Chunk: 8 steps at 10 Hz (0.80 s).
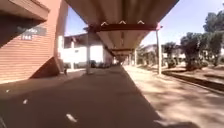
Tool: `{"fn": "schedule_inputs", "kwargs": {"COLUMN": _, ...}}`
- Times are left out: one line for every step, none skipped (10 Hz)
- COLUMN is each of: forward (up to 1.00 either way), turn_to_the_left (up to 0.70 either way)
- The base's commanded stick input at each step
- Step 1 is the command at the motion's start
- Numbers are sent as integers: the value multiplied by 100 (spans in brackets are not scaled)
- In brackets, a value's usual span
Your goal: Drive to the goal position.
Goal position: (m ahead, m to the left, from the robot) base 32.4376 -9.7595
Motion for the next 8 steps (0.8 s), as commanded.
{"fn": "schedule_inputs", "kwargs": {"forward": 85, "turn_to_the_left": -9}}
{"fn": "schedule_inputs", "kwargs": {"forward": 85, "turn_to_the_left": 0}}
{"fn": "schedule_inputs", "kwargs": {"forward": 85, "turn_to_the_left": 0}}
{"fn": "schedule_inputs", "kwargs": {"forward": 85, "turn_to_the_left": 0}}
{"fn": "schedule_inputs", "kwargs": {"forward": 85, "turn_to_the_left": 0}}
{"fn": "schedule_inputs", "kwargs": {"forward": 85, "turn_to_the_left": 0}}
{"fn": "schedule_inputs", "kwargs": {"forward": 85, "turn_to_the_left": 0}}
{"fn": "schedule_inputs", "kwargs": {"forward": 85, "turn_to_the_left": 0}}
